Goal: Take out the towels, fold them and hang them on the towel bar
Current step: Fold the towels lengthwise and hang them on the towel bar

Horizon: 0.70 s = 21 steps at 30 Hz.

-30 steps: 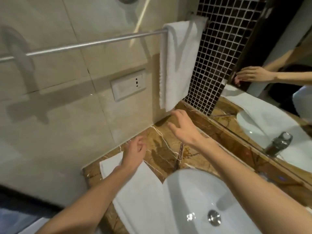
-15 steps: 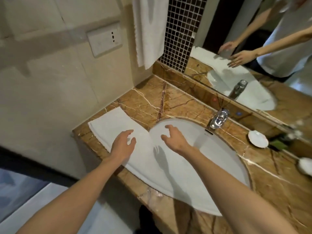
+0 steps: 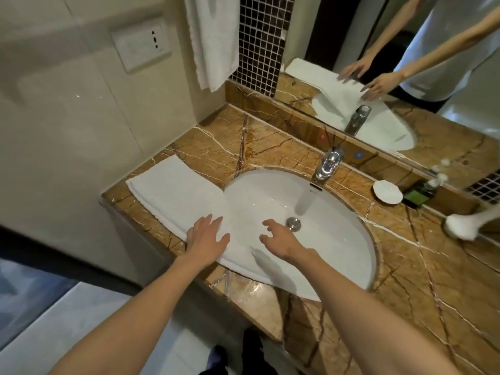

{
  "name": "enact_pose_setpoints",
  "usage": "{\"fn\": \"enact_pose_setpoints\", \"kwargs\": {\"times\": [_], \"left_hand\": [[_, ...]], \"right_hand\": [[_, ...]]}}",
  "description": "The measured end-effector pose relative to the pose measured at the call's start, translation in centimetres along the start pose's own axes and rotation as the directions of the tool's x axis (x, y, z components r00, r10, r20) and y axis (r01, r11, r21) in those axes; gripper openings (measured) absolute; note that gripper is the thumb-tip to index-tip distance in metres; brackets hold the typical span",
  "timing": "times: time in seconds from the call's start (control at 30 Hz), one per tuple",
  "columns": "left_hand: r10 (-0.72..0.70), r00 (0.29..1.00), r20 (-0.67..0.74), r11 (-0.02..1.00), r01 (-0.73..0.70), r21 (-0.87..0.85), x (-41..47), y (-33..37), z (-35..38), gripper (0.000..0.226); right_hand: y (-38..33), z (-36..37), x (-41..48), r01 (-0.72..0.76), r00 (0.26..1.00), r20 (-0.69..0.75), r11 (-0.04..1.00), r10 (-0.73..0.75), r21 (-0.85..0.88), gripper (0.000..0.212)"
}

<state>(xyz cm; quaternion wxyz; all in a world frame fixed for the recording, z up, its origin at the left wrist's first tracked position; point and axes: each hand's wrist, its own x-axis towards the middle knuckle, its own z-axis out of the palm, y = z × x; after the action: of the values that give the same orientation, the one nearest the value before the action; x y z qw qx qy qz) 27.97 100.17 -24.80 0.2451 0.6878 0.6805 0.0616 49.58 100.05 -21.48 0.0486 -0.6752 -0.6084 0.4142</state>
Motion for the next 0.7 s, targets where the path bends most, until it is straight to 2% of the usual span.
{"fn": "enact_pose_setpoints", "kwargs": {"times": [0.17,0.33,0.43,0.57,0.63,0.7], "left_hand": [[-0.101,0.994,0.044,0.992,0.097,0.087,-1.2,-0.3,1.7,0.06],[-0.116,0.991,0.062,0.993,0.113,0.045,-2.4,0.2,2.7,0.062],[-0.133,0.99,0.037,0.991,0.133,0.004,-2.7,1.0,3.2,0.064],[-0.139,0.989,0.053,0.99,0.138,0.016,-2.5,1.5,3.7,0.068],[-0.129,0.987,0.095,0.988,0.119,0.101,-2.3,1.3,4.0,0.07],[-0.121,0.983,0.136,0.977,0.094,0.19,-2.2,1.1,4.3,0.07]], "right_hand": [[2.3,0.0,1.1,0.007,0.996,0.089,1.0,-0.005,-0.023,0.043],[4.3,1.5,1.5,-0.02,0.969,0.244,0.998,0.036,-0.068,0.04],[6.1,2.7,0.8,-0.055,0.937,0.34,0.996,0.075,-0.068,0.051],[7.3,3.9,0.2,-0.069,0.917,0.392,0.997,0.078,-0.037,0.061],[7.1,4.0,-0.3,-0.036,0.927,0.371,0.998,0.049,-0.043,0.056],[6.9,4.2,-0.6,0.02,0.941,0.339,0.999,-0.006,-0.038,0.038]]}}
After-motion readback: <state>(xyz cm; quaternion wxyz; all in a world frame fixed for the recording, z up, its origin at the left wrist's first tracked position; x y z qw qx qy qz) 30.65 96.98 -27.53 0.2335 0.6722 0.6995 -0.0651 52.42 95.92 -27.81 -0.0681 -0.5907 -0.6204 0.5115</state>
